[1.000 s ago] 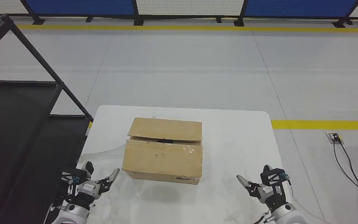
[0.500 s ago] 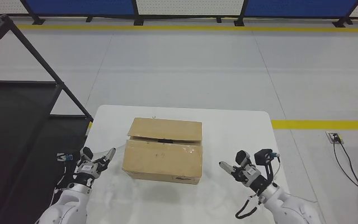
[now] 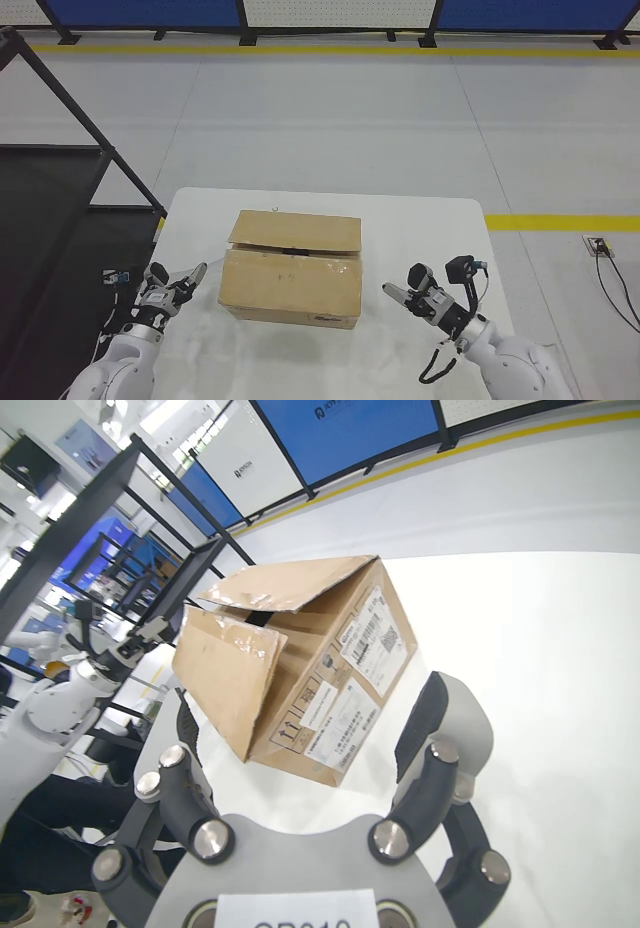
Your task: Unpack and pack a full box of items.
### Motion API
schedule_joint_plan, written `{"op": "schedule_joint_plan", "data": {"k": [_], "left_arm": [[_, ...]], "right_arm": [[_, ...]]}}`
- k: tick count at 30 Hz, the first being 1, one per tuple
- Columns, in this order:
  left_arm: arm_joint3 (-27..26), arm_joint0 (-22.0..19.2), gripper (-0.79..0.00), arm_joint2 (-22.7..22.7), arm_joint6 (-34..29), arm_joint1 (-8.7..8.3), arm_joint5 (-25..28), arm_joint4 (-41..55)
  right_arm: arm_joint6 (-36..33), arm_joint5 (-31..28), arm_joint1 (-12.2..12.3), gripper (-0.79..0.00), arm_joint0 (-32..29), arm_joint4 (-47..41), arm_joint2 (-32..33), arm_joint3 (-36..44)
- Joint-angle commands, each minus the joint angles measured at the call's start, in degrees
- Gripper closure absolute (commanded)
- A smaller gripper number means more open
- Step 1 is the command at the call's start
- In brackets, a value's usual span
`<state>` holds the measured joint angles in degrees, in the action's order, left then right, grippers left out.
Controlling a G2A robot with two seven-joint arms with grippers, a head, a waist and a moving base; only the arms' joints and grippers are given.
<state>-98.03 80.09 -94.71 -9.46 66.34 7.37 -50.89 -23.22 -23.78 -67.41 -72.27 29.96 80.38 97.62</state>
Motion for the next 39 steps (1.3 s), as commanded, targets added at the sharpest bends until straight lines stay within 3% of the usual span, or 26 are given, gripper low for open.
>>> {"op": "schedule_joint_plan", "data": {"k": [1, 12, 21, 33, 39], "left_arm": [[0.4, -0.98, -0.785, 0.41, -0.4, -0.02, 0.1, -0.72], [1.31, -1.17, -0.785, 0.07, -0.18, -0.2, 3.47, -0.83], [1.44, -0.84, -0.785, -0.47, 0.24, -0.21, 3.93, 0.27], [0.55, -1.41, -0.785, -0.82, -0.54, -0.24, 4.83, 2.54], [-0.76, -0.44, -0.785, -1.1, -0.75, -0.49, 9.3, 2.46]], "right_arm": [[-0.62, -1.23, -0.3, -0.785, 2.64, -4.33, -1.67, -2.75], [-8.91, -9.06, -1.34, -0.785, 15.12, -18.02, -8.05, -16.83], [-18.77, -17.05, -1.62, -0.785, 19.97, -27.6, -12.06, -21.92], [-32.45, -24.83, 0.21, -0.785, 18.21, -40.07, -11.26, -16.91], [-33.31, -23.98, 2.87, -0.785, 14.63, -38.91, -11.88, -8.78]]}}
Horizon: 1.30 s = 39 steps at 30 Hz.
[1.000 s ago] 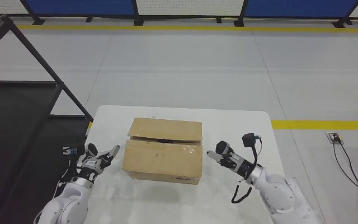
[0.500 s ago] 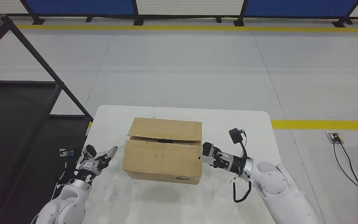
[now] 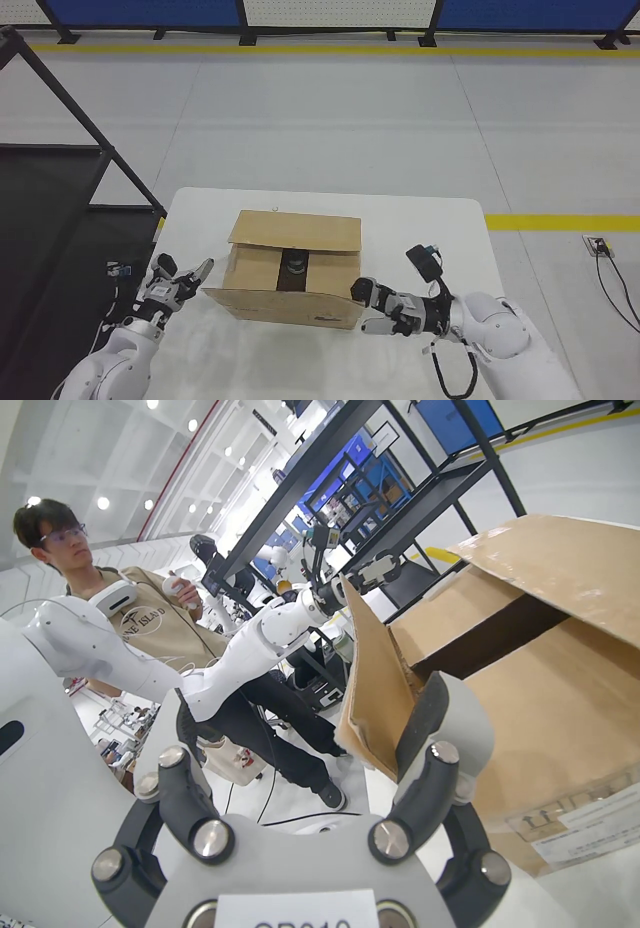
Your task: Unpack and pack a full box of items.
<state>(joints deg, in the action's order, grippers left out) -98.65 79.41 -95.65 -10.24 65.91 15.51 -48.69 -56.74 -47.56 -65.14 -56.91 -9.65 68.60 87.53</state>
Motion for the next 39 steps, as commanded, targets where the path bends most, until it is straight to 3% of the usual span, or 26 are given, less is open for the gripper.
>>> {"op": "schedule_joint_plan", "data": {"k": [1, 9, 17, 21, 25, 29, 39], "left_arm": [[-0.31, 0.4, -0.785, -0.35, -0.01, -0.12, 1.96, 0.36], [-1.59, 2.58, -0.785, -2.42, -1.88, -0.79, 10.53, 1.98], [-1.91, 3.02, -0.785, -2.56, -2.37, -0.88, 11.58, 2.6], [-1.99, 4.1, -0.785, -2.88, -4.32, -1.3, 17.07, 2.81], [-1.21, 4.8, -0.785, -4.14, -8.64, -2.13, 25.22, 2.59], [-0.37, 5.38, -0.785, -5.43, -12.78, -2.95, 30.14, 0.48], [1.51, 4.82, -0.785, -3.8, -14.38, -3.63, 29.3, -4.77]], "right_arm": [[0.35, -0.35, 1.1, -0.785, -1.28, 1.34, -0.37, 2.26], [2.13, -2.13, 4.53, -0.785, -2.68, 5.07, -3.06, 3.99], [3.39, -3.38, 6.78, -0.785, -1.78, 4.35, -5.69, 2.69], [2.91, -2.9, 7.62, -0.785, -1.24, 5.35, -6.82, 1.72], [2.61, -2.03, 7.74, -0.785, -0.23, 6.18, -7.79, 0.0], [4.51, -0.01, 7.27, -0.785, 1.21, 5.65, -9.17, -1.36], [9.1, 4.96, 6.23, -0.785, 4.94, 1.39, -10.37, -3.53]]}}
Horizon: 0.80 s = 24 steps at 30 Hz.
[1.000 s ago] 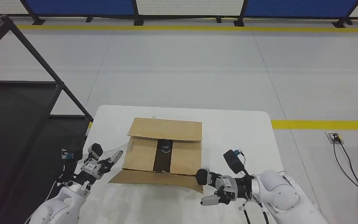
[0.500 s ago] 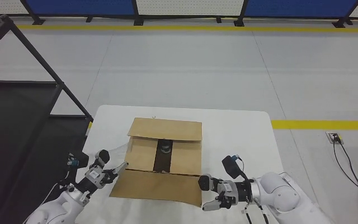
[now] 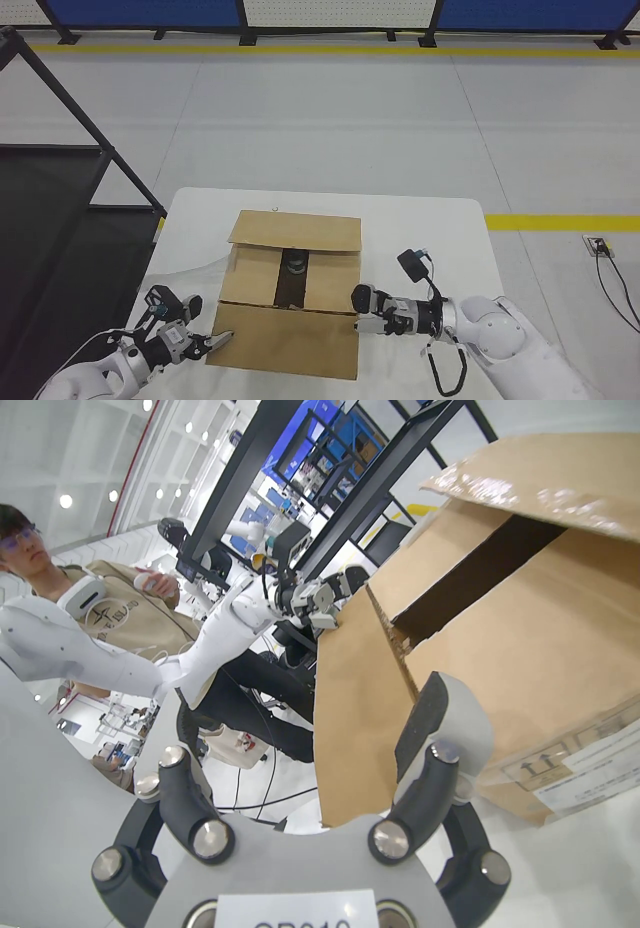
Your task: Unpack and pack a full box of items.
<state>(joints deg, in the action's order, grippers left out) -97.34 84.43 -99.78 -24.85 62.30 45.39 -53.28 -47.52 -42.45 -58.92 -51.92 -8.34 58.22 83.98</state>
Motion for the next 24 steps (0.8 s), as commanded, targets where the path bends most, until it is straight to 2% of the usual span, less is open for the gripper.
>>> {"op": "schedule_joint_plan", "data": {"k": [1, 9, 15, 18, 24], "left_arm": [[0.21, -0.2, -0.785, 0.33, 0.22, -0.02, -0.58, -0.18], [0.21, -0.2, -0.785, 0.33, 0.22, -0.02, -0.58, -0.18], [-0.97, 0.49, -0.785, 0.97, 1.49, -0.11, -0.99, -0.98], [-1.41, 0.94, -0.785, 1.07, 2.58, -0.2, -1.42, -1.06], [-1.67, 1.65, -0.785, 1.21, 3.96, -0.4, -2.27, -1.35]], "right_arm": [[-0.11, -0.15, 0.01, -0.785, -0.05, 0.08, 0.01, 0.03], [0.59, 0.44, -0.04, -0.785, -0.25, -0.67, 0.01, -0.15], [8.44, 11.04, -2.02, -0.785, 3.29, -5.6, -2.68, -4.39], [8.87, 14.65, -3.12, -0.785, 6.16, -8.55, -4.33, -8.09], [9.36, 18.06, -5.3, -0.785, 11.47, -10.18, -7.52, -14.1]]}}
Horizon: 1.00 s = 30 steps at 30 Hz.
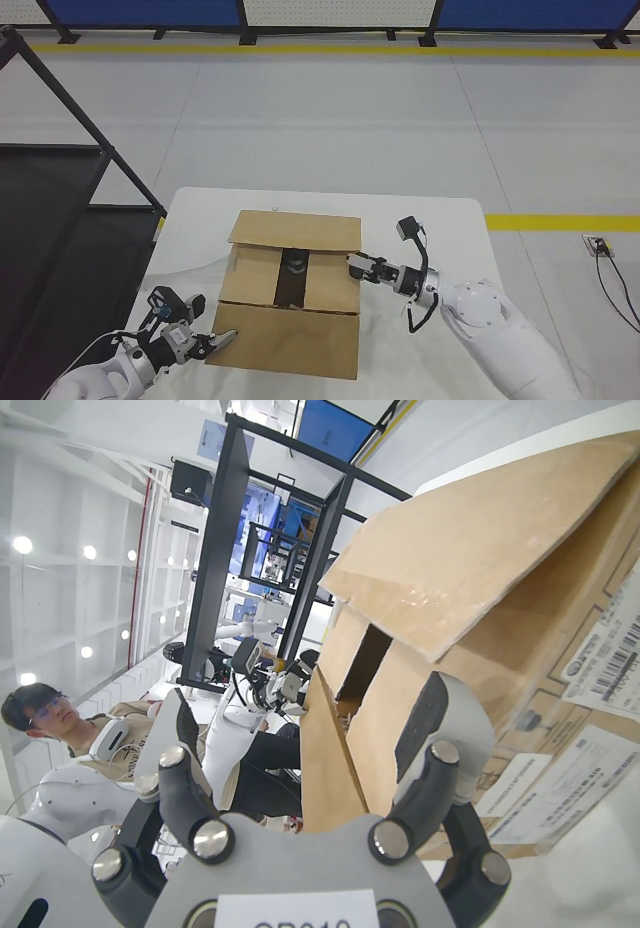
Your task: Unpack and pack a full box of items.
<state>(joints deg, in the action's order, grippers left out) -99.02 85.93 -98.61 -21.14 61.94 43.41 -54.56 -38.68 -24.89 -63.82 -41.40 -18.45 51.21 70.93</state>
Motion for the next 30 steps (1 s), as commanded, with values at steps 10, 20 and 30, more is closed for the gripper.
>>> {"op": "schedule_joint_plan", "data": {"k": [10, 20, 30], "left_arm": [[-0.21, 0.73, -0.785, 0.56, 1.26, -0.4, -0.72, -0.23], [-0.46, 0.99, -0.785, 0.79, 1.43, -0.52, -0.84, -0.05], [-1.56, 1.02, -0.785, 1.74, 1.53, -0.54, -2.05, -0.95]], "right_arm": [[8.4, 1.57, -3.86, -0.785, 7.84, 2.06, -3.47, -6.02], [10.05, 0.91, -5.15, -0.785, 10.61, 2.73, -4.38, -8.02], [16.02, 5.49, -6.1, -0.785, 10.8, 2.96, -4.5, -8.56]]}}
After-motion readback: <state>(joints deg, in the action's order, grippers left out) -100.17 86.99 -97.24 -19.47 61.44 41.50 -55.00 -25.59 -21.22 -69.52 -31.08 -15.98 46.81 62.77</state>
